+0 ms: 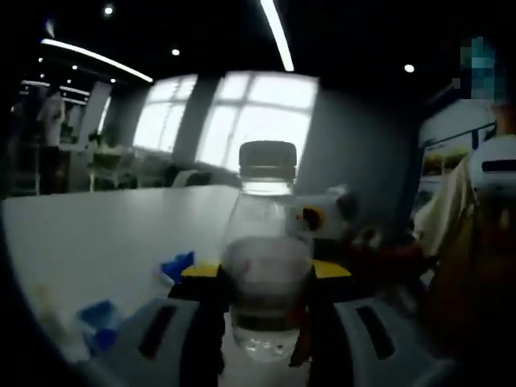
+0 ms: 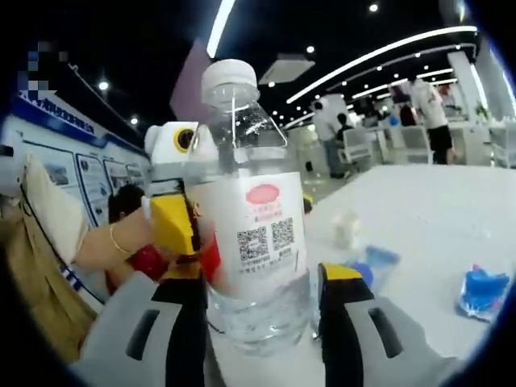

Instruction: Arrange the tabletop items into an orderly group along one side of the table until the central work area is clear of visible clutter.

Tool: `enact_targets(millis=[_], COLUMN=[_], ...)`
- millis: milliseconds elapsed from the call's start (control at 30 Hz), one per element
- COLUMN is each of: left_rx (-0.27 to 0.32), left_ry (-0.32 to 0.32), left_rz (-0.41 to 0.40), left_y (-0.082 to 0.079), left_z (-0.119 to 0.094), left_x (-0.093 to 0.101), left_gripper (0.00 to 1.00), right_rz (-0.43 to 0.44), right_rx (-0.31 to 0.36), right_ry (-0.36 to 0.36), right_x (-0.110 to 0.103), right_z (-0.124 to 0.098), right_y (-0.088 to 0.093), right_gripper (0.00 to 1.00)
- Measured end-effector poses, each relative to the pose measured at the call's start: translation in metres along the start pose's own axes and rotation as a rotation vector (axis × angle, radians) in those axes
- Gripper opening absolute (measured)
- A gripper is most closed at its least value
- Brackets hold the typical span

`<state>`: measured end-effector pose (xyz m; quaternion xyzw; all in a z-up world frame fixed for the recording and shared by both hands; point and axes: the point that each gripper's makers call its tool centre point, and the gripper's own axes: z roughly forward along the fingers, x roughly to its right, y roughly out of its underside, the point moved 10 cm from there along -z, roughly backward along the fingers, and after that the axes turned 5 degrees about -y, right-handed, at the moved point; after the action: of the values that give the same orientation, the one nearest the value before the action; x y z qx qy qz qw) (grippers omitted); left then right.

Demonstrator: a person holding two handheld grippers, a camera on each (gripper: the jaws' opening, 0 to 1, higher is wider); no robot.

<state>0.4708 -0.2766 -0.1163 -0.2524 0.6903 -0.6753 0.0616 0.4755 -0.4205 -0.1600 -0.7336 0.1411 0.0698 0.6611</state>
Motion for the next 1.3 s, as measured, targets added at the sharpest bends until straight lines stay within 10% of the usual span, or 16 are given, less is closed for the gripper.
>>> enact_targets(millis=[533,1000,1300], left_rx=[0.043,0.044,0.056], left_ry=[0.198,0.188,0.065], left_rz=[0.051,0.045,0.01], left_y=[-0.019,-0.017,-0.02], left_z=[-0.008,-0.011,-0.014], left_x=[0.015,0.016,0.008], left_gripper=[0.37,0.37,0.39], right_rz=[0.024,-0.029,-0.08], right_rx=[0.089,0.073,0.113], right_ry=[-0.186,-0.153,-0.039], right_x=[-0.021,-0.024,-0.017], right_z=[0.003,0.005,0.004], right_y=[-0.011,-0.012,-0.014], right_gripper=[0.48,0.44,0.42])
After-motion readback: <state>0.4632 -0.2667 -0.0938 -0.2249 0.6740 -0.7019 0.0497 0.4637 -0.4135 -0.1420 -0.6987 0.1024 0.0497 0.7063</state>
